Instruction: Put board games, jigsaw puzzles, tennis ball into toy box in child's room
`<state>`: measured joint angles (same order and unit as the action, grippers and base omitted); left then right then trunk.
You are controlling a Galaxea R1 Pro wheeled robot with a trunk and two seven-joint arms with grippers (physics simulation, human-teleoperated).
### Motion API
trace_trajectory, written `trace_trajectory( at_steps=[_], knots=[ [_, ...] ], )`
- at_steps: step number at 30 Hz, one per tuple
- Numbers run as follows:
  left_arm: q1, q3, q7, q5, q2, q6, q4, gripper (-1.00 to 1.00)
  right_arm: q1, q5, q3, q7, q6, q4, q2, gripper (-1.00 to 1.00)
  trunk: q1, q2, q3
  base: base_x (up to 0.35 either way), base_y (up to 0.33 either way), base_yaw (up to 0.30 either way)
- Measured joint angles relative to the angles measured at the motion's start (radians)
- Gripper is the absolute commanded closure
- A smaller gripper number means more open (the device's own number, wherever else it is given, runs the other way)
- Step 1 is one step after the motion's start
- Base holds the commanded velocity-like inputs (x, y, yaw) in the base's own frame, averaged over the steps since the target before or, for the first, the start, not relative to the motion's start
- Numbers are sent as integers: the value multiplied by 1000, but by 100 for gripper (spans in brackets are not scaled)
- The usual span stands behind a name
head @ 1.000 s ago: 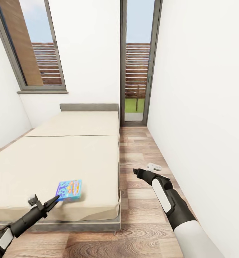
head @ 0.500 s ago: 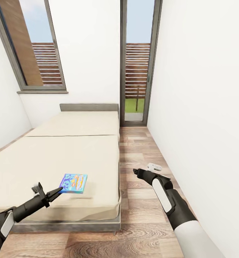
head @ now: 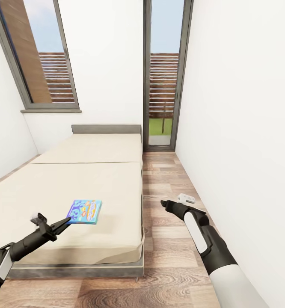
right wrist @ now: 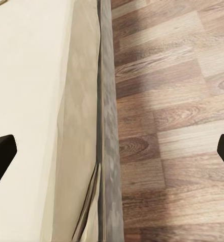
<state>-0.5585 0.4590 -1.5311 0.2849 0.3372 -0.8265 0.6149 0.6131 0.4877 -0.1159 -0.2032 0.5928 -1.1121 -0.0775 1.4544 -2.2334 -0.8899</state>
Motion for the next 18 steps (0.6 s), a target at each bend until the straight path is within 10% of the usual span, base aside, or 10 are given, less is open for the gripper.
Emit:
trace_trajectory(
  at_steps=[18],
  knots=[
    [1,-1,-10,0,3,7,0,100,0,-1,5,1,-5,2,6,-100,0,0,12,0,0,0]
  ],
)
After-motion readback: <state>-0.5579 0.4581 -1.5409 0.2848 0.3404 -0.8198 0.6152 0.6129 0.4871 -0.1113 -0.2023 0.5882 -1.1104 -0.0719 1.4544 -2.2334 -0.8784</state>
